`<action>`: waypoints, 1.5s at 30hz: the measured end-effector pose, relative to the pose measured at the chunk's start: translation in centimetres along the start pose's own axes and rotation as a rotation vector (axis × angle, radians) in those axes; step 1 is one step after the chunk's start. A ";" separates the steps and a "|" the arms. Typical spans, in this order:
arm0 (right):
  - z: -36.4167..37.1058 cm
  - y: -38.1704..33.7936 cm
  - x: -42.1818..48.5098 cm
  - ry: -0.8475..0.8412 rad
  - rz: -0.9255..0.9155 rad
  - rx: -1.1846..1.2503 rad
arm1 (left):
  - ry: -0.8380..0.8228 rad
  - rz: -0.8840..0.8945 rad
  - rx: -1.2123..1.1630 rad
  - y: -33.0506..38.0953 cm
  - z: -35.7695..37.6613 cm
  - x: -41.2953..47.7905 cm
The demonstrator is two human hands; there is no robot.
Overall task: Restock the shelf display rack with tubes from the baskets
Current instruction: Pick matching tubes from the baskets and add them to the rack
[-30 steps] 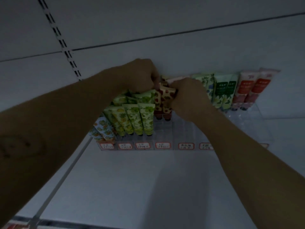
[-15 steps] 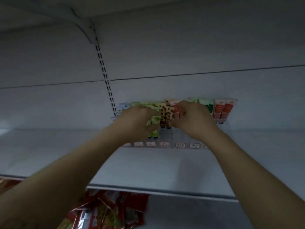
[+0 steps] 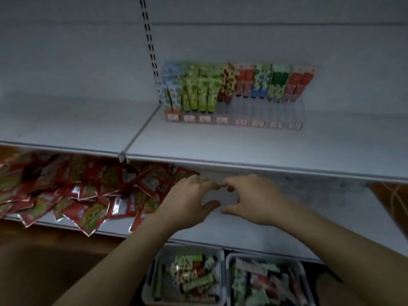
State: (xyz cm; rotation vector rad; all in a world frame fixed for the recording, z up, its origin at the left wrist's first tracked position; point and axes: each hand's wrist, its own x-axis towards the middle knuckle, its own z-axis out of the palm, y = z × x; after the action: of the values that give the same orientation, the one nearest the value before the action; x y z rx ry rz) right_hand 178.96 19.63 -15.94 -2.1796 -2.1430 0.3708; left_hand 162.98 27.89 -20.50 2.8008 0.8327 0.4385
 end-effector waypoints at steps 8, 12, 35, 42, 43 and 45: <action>12.2 -0.2 0.8 -0.395 0.032 -0.074 | -0.542 -0.376 -0.094 -5.1 11.2 -7.6; 18.0 0.1 1.6 -0.542 0.093 -0.031 | -0.758 -0.409 -0.003 -6.3 15.1 -9.0; 34.9 -0.7 5.0 -0.960 0.017 0.331 | -0.903 -0.585 -0.021 -12.2 27.7 -13.2; 36.2 -0.5 5.3 -0.960 -0.010 0.268 | -0.915 -0.658 -0.103 -11.9 28.3 -13.3; 36.3 -0.5 5.2 -0.963 0.001 0.275 | -0.904 -0.674 -0.120 -11.8 28.3 -13.3; 36.3 -0.3 5.0 -0.990 0.026 0.313 | -0.891 -0.687 -0.118 -11.5 27.7 -12.7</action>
State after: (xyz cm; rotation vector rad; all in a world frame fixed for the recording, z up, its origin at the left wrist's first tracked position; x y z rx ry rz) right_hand 170.88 20.15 -51.68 -2.0267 -2.1379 1.9628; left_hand 156.21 27.75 -52.42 2.0260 1.3191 -0.7667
